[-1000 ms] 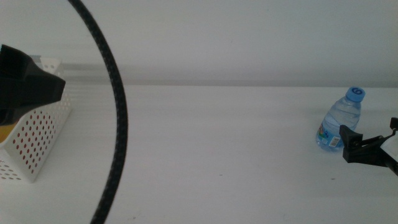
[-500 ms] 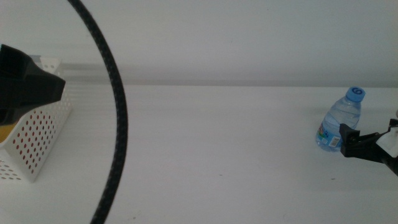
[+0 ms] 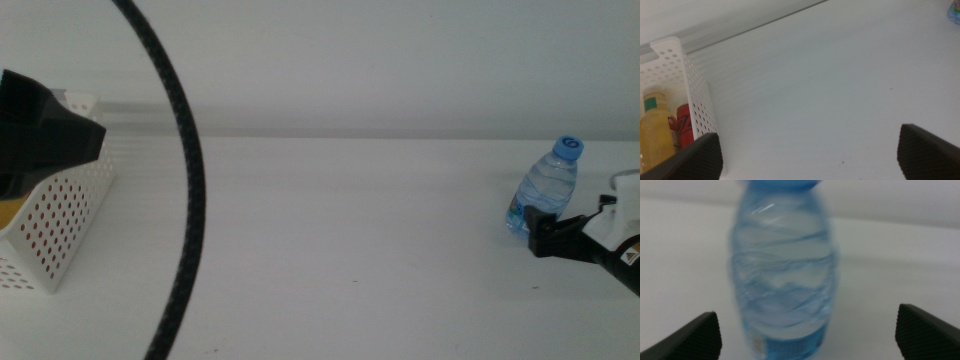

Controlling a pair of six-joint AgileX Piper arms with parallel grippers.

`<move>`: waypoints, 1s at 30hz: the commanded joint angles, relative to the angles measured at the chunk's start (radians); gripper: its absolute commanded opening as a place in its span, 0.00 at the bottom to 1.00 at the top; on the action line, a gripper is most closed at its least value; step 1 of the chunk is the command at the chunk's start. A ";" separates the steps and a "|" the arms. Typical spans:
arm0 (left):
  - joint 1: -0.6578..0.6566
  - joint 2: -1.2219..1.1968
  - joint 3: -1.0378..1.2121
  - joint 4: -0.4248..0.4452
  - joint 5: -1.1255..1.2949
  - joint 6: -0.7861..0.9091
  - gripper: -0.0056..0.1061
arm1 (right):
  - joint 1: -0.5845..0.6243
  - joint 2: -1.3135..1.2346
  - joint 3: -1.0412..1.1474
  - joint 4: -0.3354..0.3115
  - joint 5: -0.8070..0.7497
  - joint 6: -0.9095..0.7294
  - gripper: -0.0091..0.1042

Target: Use arms to grab the bottles and put them into the dustbin to the left of the table.

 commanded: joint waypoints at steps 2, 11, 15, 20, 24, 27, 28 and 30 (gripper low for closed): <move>-0.010 -0.002 0.000 0.000 -0.015 -0.006 0.89 | 0.015 0.002 -0.004 0.001 0.025 -0.002 0.90; -0.010 -0.002 0.000 0.000 -0.015 -0.006 0.89 | 0.015 0.058 -0.041 0.007 -0.027 -0.009 0.90; -0.010 -0.002 0.000 0.000 -0.015 -0.006 0.89 | 0.015 0.092 -0.081 0.009 -0.025 -0.014 0.90; -0.010 -0.002 0.000 0.000 -0.015 -0.006 0.89 | 0.015 0.126 -0.133 0.016 -0.025 -0.017 0.90; -0.010 -0.002 0.000 0.000 -0.015 -0.006 0.89 | 0.015 0.155 -0.158 0.016 -0.023 -0.017 0.90; -0.010 -0.002 0.000 0.000 -0.015 -0.006 0.89 | 0.015 0.167 -0.165 0.016 -0.025 -0.017 0.90; -0.010 -0.002 0.000 0.000 -0.015 -0.006 0.89 | 0.015 0.169 -0.165 0.014 -0.029 -0.017 0.90; -0.010 -0.002 0.000 0.000 -0.015 -0.006 0.89 | 0.015 0.169 -0.165 0.001 -0.031 -0.017 0.90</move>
